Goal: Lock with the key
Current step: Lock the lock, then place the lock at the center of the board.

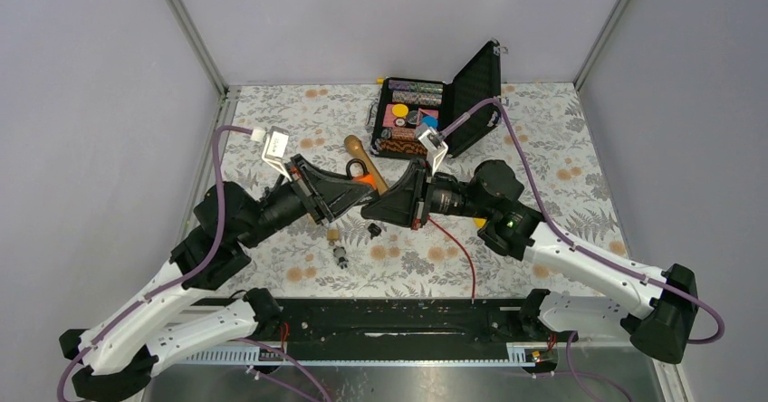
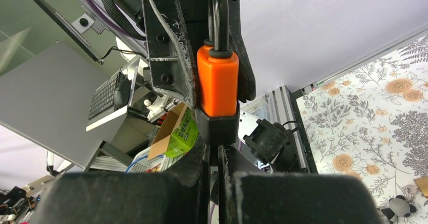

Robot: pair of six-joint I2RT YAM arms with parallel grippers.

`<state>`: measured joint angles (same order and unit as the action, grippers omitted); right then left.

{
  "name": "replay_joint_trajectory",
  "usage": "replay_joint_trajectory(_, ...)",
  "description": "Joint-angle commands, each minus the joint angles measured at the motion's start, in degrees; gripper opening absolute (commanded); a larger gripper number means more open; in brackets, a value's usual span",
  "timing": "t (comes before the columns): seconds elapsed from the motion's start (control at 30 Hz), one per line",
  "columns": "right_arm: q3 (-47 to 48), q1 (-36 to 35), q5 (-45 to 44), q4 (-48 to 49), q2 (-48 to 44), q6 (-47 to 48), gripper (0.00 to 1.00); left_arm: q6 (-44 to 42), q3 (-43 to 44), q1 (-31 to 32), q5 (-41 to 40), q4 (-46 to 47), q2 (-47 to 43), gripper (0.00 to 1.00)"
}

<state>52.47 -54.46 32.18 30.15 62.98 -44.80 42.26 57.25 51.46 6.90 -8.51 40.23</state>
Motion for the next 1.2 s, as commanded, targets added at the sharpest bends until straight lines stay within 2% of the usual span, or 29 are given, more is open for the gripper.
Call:
replay_joint_trajectory(0.0,0.69,-0.21,9.50,-0.60,-1.06,3.11,0.00,-4.25,2.72,-0.10,-5.77,4.31,-1.28,0.00)
replay_joint_trajectory(0.3,-2.48,-0.21,21.69,-10.42,-4.08,11.09,0.00,-8.08,3.30,-0.14,-11.88,6.32,-4.35,0.00)
replay_joint_trajectory(0.47,-2.26,-0.21,20.19,-16.59,-5.28,15.27,0.00,-7.63,2.11,-0.24,-14.82,7.42,-5.83,0.00)
replay_joint_trajectory(0.6,-2.39,-0.21,16.96,-14.13,-2.78,12.38,0.00,-7.07,-0.41,-0.25,-15.80,10.56,-6.20,0.00)
replay_joint_trajectory(0.73,-2.14,-0.19,7.41,-15.17,-2.01,11.80,0.00,-9.13,0.91,-0.27,-22.10,4.09,-4.44,0.00)
replay_joint_trajectory(0.87,2.45,-0.16,-8.18,-24.32,0.86,13.94,0.00,-8.81,3.54,-2.80,-29.06,-6.20,0.13,0.00)
replay_joint_trajectory(0.97,7.31,0.32,-17.95,-27.91,5.70,14.13,0.00,-6.54,3.25,-8.78,-27.20,-9.94,4.20,0.00)
replay_joint_trajectory(1.03,10.22,0.78,-23.50,-28.02,9.89,13.81,0.00,-4.60,2.56,-16.16,-22.32,-11.69,7.43,0.00)
replay_joint_trajectory(1.1,13.46,1.28,-27.78,-28.02,15.96,13.19,0.00,-2.68,0.17,-22.03,-16.64,-10.33,10.67,0.00)
replay_joint_trajectory(1.17,16.59,2.13,-31.13,-27.65,21.30,12.51,0.00,-1.37,-2.44,-26.36,-15.96,-8.48,14.26,0.00)
